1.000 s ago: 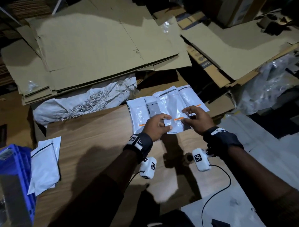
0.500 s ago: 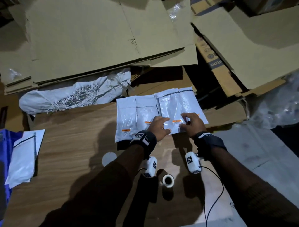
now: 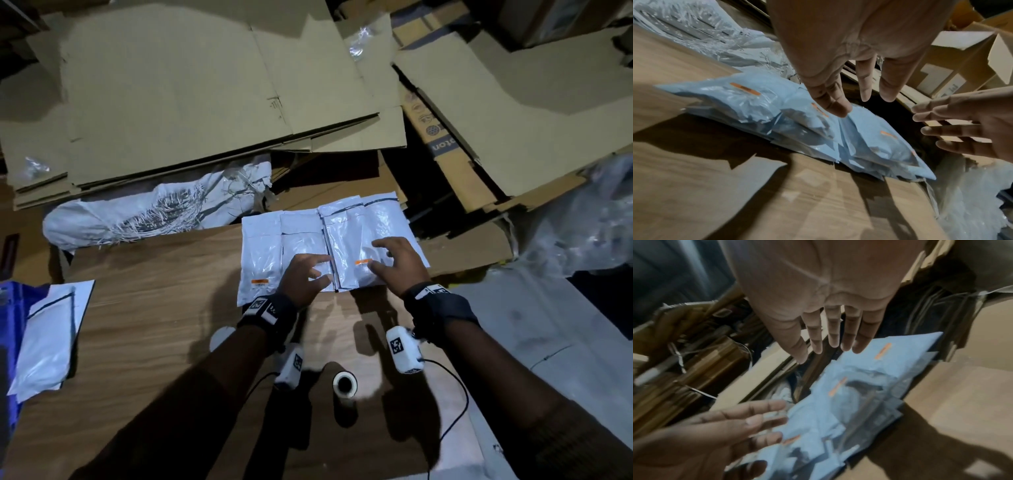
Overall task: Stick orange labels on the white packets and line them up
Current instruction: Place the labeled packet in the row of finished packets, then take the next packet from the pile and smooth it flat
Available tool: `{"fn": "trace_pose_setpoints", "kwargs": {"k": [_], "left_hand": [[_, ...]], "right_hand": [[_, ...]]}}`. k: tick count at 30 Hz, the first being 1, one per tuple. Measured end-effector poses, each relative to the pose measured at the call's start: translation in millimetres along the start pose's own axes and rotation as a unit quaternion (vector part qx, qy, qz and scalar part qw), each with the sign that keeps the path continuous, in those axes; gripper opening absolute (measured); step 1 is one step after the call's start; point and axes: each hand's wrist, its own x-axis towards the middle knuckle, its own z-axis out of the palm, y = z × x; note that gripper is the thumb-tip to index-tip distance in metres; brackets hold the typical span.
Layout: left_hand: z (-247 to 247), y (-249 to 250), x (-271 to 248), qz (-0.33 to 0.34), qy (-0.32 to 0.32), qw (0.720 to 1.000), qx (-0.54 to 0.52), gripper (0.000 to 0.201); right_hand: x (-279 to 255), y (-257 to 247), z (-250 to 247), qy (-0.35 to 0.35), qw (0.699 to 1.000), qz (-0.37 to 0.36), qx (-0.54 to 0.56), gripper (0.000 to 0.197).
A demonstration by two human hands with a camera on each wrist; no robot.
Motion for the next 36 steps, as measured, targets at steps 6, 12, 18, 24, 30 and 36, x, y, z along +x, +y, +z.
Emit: {"fn": "trace_pose_setpoints", "kwargs": {"k": [6, 12, 18, 24, 30, 36], "left_hand": [[-45.3, -4.2, -53.2, -0.006, 0.029, 0.993, -0.114, 0.028], [-108.4, -45.3, -130.1, -0.014, 0.078, 0.976, -0.204, 0.033], [-196.9, -125.4, -211.7, -0.035, 0.13, 0.972, -0.192, 0.038], [-295.3, -228.8, -279.6, -0.098, 0.232, 0.959, -0.13, 0.021], [-366.2, -334.0, -299.1, -0.193, 0.287, 0.934, 0.088, 0.039], [-375.8, -379.8, -291.0, -0.262, 0.2, 0.944, 0.036, 0.063]], "right_hand": [[-42.7, -90.4, 2.2, -0.039, 0.997, -0.026, 0.068, 0.025], [-100.2, -204.3, 47.6, -0.126, 0.982, -0.075, 0.116, 0.016], [-127.3, -278.4, 157.1, -0.193, 0.972, -0.083, 0.102, 0.015], [-129.7, -320.8, 314.7, -0.262, 0.96, -0.075, 0.063, 0.016], [-129.5, -343.8, 450.6, -0.341, 0.939, -0.043, 0.014, 0.044], [-127.7, -353.1, 528.3, -0.358, 0.933, -0.012, 0.029, 0.053]]}}
